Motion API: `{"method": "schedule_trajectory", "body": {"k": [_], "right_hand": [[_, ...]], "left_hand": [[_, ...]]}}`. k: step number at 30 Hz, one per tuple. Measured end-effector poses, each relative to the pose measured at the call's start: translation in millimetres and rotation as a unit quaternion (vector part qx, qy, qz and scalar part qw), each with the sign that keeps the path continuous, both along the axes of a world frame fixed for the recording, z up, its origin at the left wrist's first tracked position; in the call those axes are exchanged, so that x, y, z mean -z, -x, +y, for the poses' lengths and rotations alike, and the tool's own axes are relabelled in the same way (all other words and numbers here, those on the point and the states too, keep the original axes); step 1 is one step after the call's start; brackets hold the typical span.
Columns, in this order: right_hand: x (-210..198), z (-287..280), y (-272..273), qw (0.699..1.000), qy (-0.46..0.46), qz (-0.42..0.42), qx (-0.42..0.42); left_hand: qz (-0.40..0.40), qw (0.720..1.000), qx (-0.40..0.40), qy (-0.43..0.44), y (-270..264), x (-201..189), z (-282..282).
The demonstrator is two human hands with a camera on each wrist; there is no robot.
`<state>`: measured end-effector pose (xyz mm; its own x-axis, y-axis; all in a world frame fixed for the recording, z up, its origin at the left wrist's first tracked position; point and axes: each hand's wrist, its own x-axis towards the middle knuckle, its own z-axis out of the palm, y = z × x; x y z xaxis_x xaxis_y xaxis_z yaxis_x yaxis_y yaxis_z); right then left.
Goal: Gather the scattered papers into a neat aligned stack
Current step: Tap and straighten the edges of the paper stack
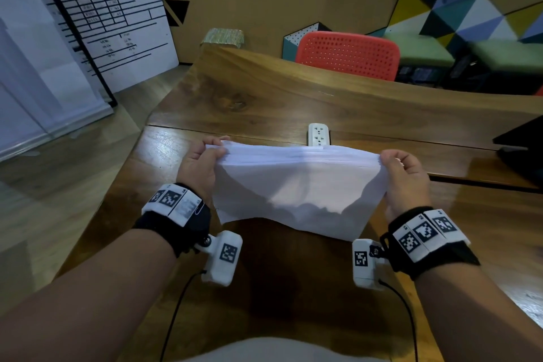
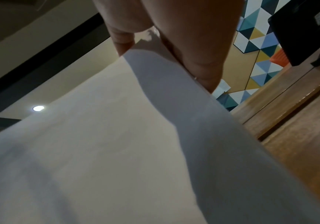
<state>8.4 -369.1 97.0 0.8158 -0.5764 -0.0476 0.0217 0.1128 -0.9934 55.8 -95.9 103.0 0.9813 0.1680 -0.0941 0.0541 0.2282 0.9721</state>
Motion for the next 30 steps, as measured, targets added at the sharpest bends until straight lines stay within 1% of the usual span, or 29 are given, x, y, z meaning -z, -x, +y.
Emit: {"method": "schedule_trajectory", "body": {"k": [1,3,5,6,9,11,13,14,16,18,20,21,25,27,30], "right_hand": [[2,-2,2,1.000,0.001,0.003,-0.014],[11,-8,7,0.997,-0.010,0.011,-0.070],[21,-11,9,0.993,-0.019,0.021,-0.114],[24,-11,9,0.991,-0.017,0.030,-0.128],[27,-9,8,0.994,-0.005,0.048,-0.101],[28,-8,7,0.996,0.001,0.057,-0.069],[32,-11,7,0.996,-0.011,0.052,-0.067],[31,-12,8,0.995,-0.026,0.047,-0.078],[33,-17,10,0.990,-0.051,0.059,-0.121],[36,-19,10,0.981,-0.040,0.086,-0.168],[37,-16,10,0.976,-0.003,0.103,-0.193],[37,-13,10,0.977,0.010,0.105,-0.187],[30,-1,9,0.987,-0.028,0.083,-0.132],[31,3,10,0.988,-0.030,0.080,-0.126],[35,6,11,0.987,-0.007,0.092,-0.133]], "left_hand": [[0.005,1.000,0.001,0.002,-1,-1,-1],[-0.001,1.000,0.008,0.010,-4,-2,-1],[-0.015,0.999,0.020,-0.033,-3,-2,0],[-0.019,0.996,0.044,-0.072,-2,3,2],[-0.025,0.985,0.137,-0.098,-1,13,9],[-0.017,0.978,0.159,-0.137,2,18,14],[0.005,0.972,0.145,-0.187,6,17,12],[0.025,0.971,0.139,-0.193,7,17,13],[0.056,0.975,0.129,-0.170,7,20,19],[0.069,0.975,0.122,-0.170,5,21,23],[0.069,0.971,0.126,-0.190,4,20,21],[0.066,0.972,0.118,-0.193,5,17,18],[0.062,0.987,0.070,-0.133,9,5,7],[0.064,0.988,0.057,-0.131,9,3,6],[0.066,0.982,0.083,-0.154,9,5,9]]}}
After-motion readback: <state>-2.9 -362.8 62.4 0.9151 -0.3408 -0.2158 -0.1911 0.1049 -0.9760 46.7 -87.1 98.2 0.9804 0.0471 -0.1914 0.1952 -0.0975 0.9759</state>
